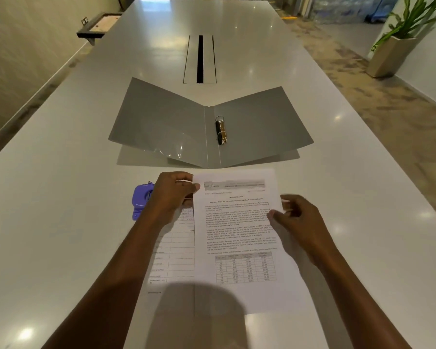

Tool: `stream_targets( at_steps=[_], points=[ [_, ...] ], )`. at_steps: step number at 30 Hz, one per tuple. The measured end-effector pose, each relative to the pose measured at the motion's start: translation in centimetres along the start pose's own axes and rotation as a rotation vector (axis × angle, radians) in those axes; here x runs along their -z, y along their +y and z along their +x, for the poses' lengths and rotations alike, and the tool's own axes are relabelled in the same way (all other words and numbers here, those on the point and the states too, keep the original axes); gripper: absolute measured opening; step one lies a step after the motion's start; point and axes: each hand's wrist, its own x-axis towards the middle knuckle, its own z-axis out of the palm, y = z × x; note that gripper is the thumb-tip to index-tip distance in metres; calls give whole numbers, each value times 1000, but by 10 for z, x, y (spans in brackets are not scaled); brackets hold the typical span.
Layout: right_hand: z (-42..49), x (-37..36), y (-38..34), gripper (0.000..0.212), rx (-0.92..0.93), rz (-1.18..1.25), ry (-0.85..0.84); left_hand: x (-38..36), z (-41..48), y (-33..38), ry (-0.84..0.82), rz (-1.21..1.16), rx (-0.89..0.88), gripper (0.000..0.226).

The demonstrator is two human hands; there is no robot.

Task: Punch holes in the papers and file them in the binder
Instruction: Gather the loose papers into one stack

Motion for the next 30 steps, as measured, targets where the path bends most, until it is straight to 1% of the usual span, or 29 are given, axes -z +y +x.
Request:
stream_targets(
  at_steps=[1, 2, 3, 4, 6, 7, 9, 10, 12, 15, 16, 17, 19, 20, 22, 24, 28, 30],
  points=[
    [3, 2, 0, 53, 14, -10, 30, 2, 1, 2, -5, -20, 16, 9],
    [6, 4, -3, 61, 11, 15, 25, 6, 1, 4, -6, -34, 26, 11],
    [8, 7, -6, 63, -1, 64, -12, 8, 2, 5, -8, -45, 30, 14],
    [9, 10, -9, 58, -10, 134, -74, 11, 3, 6, -9, -58, 32, 16],
    [9, 12, -14, 39, -19, 301, -245, 16, 3, 8, -25, -106, 33, 20],
    [7, 11, -16, 34, -28, 380, -314, 18, 2, 9, -35, -140, 28, 20],
    [5, 7, -16, 32, -75, 500, -383, 20, -1, 13, -42, -190, 8, 15],
    [6, 5, -14, 33, -95, 522, -387, 23, -3, 14, -35, -192, -7, 14],
    [7, 1, -9, 31, -117, 498, -370, 31, -8, 10, 19, -112, -48, 13],
    [9, 1, 2, 26, -154, 478, -310, 44, -23, -8, 179, 70, -96, 5],
    [10, 2, 6, 25, -167, 485, -288, 45, -31, -16, 217, 124, -94, 8],
    [11, 3, 9, 24, -176, 485, -268, 44, -41, -25, 239, 199, -82, 11],
    [11, 4, 14, 23, -188, 482, -239, 36, -63, -44, 268, 405, -43, 6],
    [11, 5, 15, 23, -192, 481, -229, 32, -73, -53, 284, 500, -44, 15],
    [9, 5, 13, 21, -198, 485, -217, 23, -87, -69, 292, 604, -68, 40],
    [6, 3, 11, 18, -194, 482, -221, 17, -97, -72, 314, 627, -76, 50],
    [1, -4, 8, 19, -200, 465, -263, 9, -110, -70, 345, 573, -101, 46],
    [-1, -9, 7, 21, -199, 448, -287, 10, -113, -68, 347, 515, -77, 45]
  ],
)
